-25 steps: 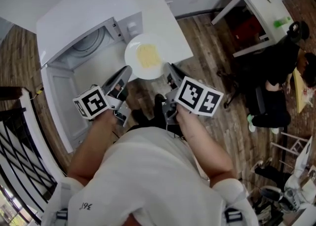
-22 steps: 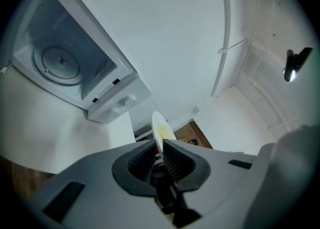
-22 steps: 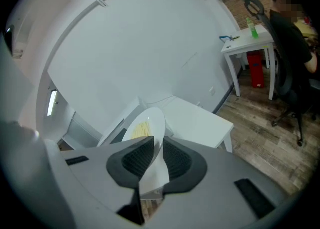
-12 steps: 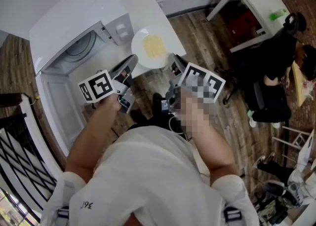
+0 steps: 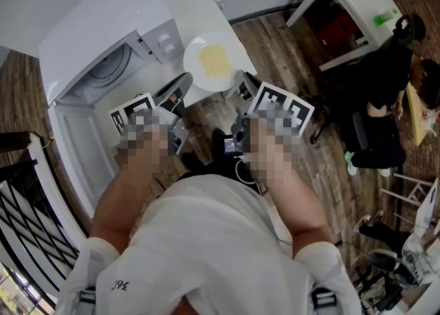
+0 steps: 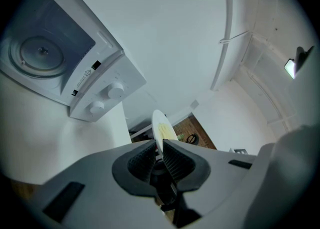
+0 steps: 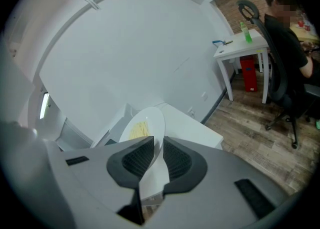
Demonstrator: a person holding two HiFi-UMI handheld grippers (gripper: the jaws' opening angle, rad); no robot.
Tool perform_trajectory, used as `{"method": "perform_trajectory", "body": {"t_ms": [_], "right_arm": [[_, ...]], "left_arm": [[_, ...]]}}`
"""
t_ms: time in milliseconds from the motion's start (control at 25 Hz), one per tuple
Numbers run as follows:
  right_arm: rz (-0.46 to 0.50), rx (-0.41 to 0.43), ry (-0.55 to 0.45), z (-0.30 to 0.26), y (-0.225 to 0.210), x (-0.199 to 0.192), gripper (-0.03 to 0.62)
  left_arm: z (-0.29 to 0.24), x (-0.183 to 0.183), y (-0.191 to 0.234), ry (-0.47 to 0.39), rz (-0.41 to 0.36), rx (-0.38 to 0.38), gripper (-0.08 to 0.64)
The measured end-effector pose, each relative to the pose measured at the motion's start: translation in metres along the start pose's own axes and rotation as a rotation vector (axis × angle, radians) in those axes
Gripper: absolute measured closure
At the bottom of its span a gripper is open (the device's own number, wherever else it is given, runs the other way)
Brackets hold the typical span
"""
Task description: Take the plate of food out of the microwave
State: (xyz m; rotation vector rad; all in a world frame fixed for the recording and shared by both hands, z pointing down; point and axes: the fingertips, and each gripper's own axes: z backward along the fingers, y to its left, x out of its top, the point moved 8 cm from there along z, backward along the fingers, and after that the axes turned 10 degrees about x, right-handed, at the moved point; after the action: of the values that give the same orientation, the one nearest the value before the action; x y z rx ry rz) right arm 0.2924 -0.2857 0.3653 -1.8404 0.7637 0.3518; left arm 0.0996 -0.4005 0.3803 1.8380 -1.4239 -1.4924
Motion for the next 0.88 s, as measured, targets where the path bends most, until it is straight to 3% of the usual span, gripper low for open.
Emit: {"method": "perform_trajectory", "body": {"t_ms": [880], "right_arm": [[0.011, -0.019, -0.014, 0.0026, 0.0007, 0.0031, 0.532]], "left_arm": [[-0.0024, 0.0013, -0.0026, 0.023, -0.017, -0.017, 0.511]]}}
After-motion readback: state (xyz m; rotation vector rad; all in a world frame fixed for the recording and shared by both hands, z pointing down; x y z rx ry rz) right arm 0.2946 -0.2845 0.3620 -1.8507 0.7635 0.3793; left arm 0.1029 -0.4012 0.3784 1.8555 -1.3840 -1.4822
